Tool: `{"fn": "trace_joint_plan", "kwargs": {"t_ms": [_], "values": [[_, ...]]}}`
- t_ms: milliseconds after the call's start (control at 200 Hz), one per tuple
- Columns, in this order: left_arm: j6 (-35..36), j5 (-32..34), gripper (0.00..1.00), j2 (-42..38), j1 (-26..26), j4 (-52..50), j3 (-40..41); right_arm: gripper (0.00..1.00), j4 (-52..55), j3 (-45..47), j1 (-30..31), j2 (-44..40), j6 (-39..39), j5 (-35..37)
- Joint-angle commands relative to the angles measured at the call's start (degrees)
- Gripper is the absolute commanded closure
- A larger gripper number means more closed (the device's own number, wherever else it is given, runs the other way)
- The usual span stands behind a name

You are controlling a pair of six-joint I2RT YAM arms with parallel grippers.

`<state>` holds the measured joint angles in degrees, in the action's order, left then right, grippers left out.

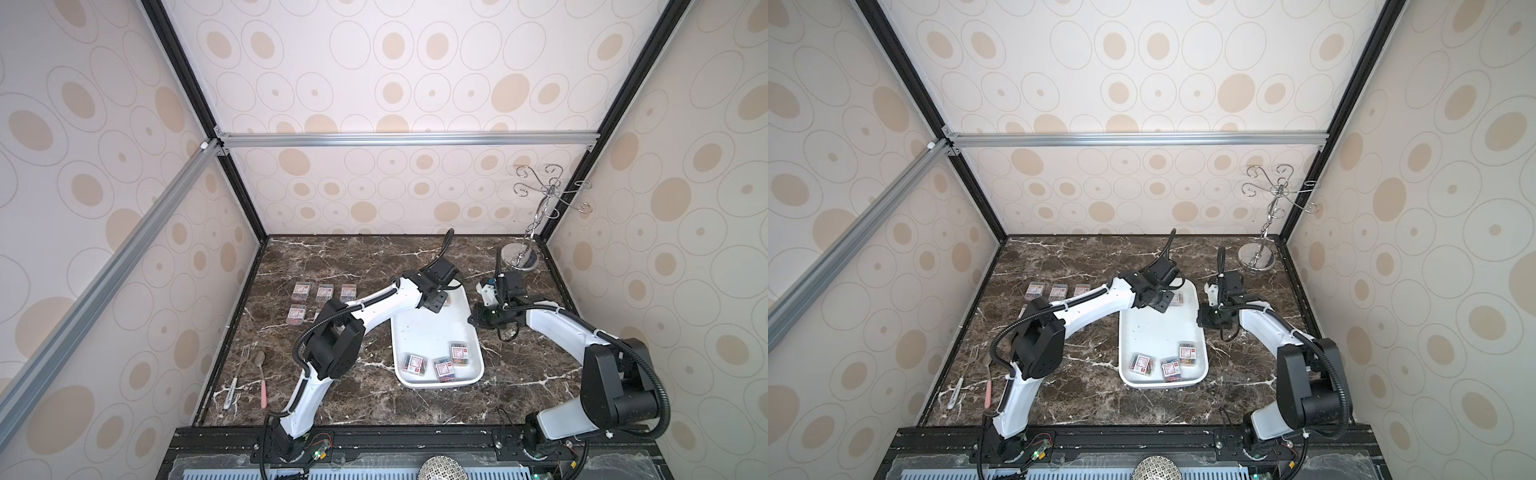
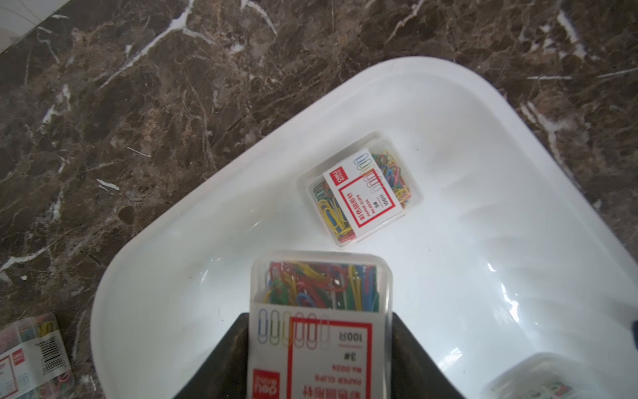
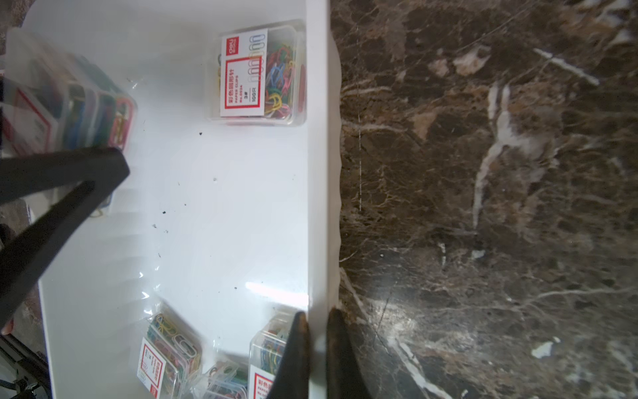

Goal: Take the paper clips out of the storage box
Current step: Pick up the boxed paper clips from the storage box.

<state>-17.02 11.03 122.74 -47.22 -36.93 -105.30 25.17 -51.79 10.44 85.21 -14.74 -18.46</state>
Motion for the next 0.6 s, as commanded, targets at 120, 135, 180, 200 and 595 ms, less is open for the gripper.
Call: {"fn": "trace_joint_plan", "kwargs": {"t_ms": [120, 135, 180, 200, 595], "values": [[1.75, 1.01, 0.43, -3.9, 3.17, -1.31, 0.61, 0.93, 0.62, 1.49, 0.29, 0.35, 1.21, 0.04], [1.85, 1.04, 0.43, -4.12, 3.37, -1.38, 0.66, 0.93, 0.67, 1.48, 0.29, 0.39, 1.3, 0.08], [1.86, 1.22, 0.43, -4.52, 4.0, -1.46, 0.75, 0.93, 0.7, 1.39, 0.29, 0.3, 1.36, 0.09], [1.9, 1.23, 0.43, -4.72, 4.33, -1.52, 0.83, 0.93, 0.68, 1.43, 0.29, 0.27, 1.35, 0.08], [2.76, 0.49, 0.43, -6.5, 10.32, -0.75, 1.03, 0.93, 0.72, 1.02, 0.29, 0.84, 1.39, -0.03]]}}
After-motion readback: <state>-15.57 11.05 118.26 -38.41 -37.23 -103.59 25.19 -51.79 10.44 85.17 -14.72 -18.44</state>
